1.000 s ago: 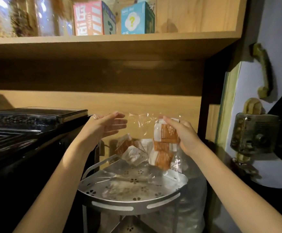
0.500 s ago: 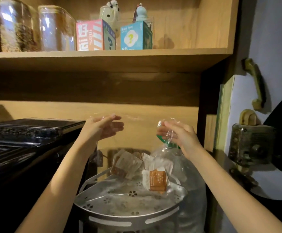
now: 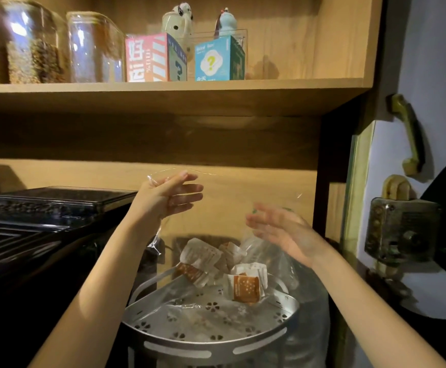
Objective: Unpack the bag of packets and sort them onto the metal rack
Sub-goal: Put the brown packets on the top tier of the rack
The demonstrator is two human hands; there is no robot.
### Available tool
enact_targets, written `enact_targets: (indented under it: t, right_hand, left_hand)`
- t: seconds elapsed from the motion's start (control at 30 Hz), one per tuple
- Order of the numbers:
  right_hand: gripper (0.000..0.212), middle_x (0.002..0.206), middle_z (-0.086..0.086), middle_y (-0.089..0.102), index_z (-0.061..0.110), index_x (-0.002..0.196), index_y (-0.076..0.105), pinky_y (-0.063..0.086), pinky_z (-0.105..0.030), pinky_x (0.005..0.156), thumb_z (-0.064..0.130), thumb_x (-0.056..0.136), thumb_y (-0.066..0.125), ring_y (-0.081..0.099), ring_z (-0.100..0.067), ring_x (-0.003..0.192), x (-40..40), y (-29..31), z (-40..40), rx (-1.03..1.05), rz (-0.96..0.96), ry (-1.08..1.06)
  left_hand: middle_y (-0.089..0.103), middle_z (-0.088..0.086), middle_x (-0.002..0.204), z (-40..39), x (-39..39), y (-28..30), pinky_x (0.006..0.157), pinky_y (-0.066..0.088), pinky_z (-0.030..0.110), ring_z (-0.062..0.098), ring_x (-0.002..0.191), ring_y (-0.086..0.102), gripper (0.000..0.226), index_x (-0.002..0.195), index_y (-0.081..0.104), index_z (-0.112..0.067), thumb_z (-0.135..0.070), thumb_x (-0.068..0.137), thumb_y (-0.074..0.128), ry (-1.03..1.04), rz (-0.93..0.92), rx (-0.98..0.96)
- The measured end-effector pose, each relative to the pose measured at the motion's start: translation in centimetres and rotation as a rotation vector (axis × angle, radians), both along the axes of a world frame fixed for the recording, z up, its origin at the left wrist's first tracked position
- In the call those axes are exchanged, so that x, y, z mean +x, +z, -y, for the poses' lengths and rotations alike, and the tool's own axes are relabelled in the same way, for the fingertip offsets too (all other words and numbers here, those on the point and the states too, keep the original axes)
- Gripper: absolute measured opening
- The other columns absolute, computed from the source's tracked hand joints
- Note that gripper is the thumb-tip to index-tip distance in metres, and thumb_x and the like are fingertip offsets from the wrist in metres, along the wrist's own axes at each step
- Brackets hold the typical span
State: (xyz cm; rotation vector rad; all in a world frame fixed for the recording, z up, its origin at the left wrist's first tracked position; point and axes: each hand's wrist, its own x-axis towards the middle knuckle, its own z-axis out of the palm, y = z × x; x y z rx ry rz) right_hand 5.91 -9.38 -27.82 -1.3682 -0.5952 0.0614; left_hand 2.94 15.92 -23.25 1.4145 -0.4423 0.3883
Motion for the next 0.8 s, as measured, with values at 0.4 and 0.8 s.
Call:
enact_targets:
  t: [0.4, 0.8]
  right_hand:
    - [0.018, 0.082, -0.009, 0.075, 0.002, 0.099, 0.065, 0.058, -0.026, 0.060, 0.008, 0.091, 0.051, 0.072, -0.018, 0.074, -0.4, -2.8, -0.5, -0.017, -0.130, -0.132]
    - [0.020, 0.083, -0.010, 0.073, 0.002, 0.105, 0.062, 0.059, -0.026, 0.061, 0.010, 0.089, 0.053, 0.071, -0.017, 0.072, -0.5, -1.9, -0.2, 0.093, -0.090, -0.176]
  left_hand:
    - [0.070, 0.003, 0.102, -0.7, -0.1, -6.9, 0.080, 0.050, 0.029, 0.014, 0.096, 0.065, 0.082, 0.125, 0.052, -0.021, -0.054, 0.054, 0.076, 0.295, -0.123, 0.054]
    - [0.075, 0.008, 0.073, -1.2, 0.4, -9.0, 0.054, 0.054, 0.018, 0.011, 0.061, 0.068, 0.015, 0.085, 0.073, -0.005, -0.017, 0.077, 0.067, 0.200, -0.127, 0.006]
